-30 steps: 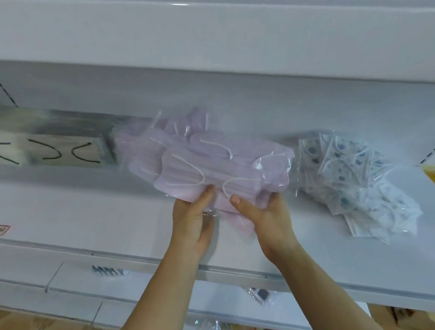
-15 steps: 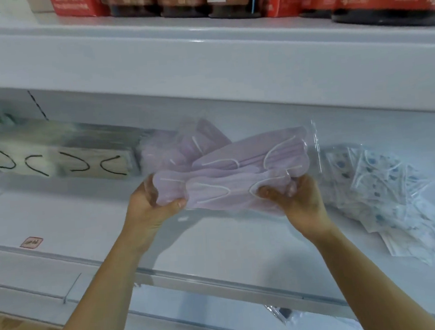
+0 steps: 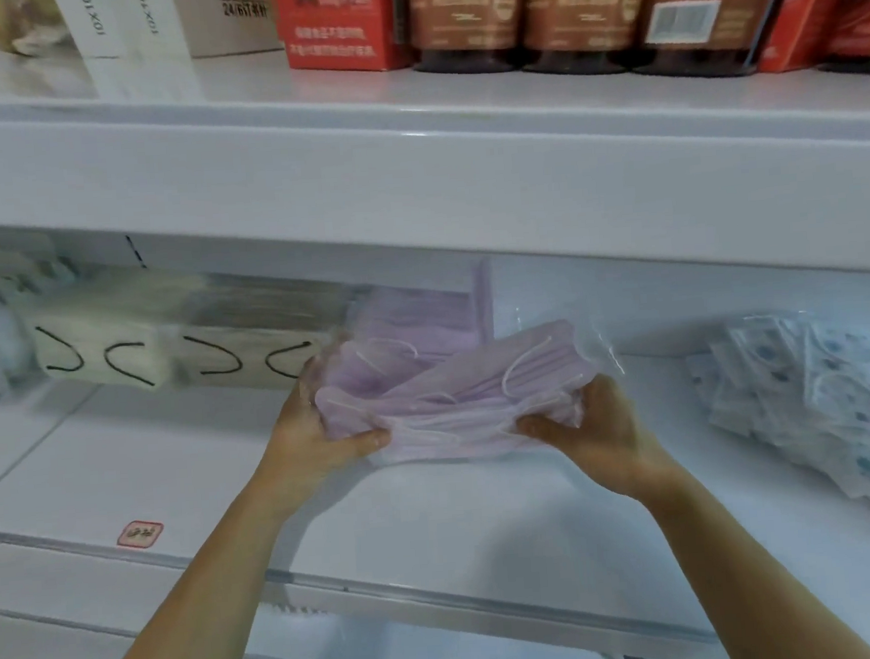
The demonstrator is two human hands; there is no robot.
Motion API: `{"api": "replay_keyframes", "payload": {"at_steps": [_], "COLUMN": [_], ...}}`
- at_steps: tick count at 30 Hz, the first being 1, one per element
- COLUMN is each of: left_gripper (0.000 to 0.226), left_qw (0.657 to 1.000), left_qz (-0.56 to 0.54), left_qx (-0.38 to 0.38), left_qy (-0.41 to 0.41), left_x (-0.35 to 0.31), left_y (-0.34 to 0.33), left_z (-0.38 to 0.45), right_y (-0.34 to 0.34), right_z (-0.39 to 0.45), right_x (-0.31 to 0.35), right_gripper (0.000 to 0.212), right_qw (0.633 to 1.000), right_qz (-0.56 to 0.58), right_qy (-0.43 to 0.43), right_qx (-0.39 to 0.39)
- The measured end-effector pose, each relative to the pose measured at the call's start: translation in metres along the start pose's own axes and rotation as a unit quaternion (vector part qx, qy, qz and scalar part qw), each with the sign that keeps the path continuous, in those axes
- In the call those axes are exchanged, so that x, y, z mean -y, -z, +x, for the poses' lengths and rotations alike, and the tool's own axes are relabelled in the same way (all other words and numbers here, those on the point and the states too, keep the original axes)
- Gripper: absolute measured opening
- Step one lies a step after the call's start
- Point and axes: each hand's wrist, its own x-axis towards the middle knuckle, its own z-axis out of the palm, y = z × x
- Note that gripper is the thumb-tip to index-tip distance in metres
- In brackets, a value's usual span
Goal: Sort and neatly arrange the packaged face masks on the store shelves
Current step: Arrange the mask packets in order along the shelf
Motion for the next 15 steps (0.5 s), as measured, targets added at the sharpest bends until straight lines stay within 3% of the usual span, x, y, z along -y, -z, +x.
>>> {"api": "replay_keyframes", "payload": {"at_steps": [8,11,13,15], "left_gripper": [0.139,0.143,0.132,0.102], "left_qw": [0.997,0.996,0.995,0.996], "left_qz": [-0.01,0.01,0.019,0.005], "left_qx": [0.063,0.056,0.066,0.067], "left_qy": [-0.048,-0.075,-0.078,-0.059], "left_x": [0.025,0.023,0.018,0.018], "left_y": [0.017,0.015,0.015,0.015], "left_z": [0.013,0.011,0.009,0.011], "right_y": [0.004,0.001,-0.002,-0.008], "right_z": [-0.011,-0.01,-0.008,-0.007], "right_x": [0.031,0.024,0.015,0.009], "right_gripper": [0.026,0.029,0.025,0.026], "right_qw": [0.994,0.999,1.0,0.998], "right_qz": [-0.066,-0.027,0.02,0.067], "right_qy": [0.077,0.031,-0.002,-0.019], "right_qx": [0.042,0.028,0.02,-0.002]}}
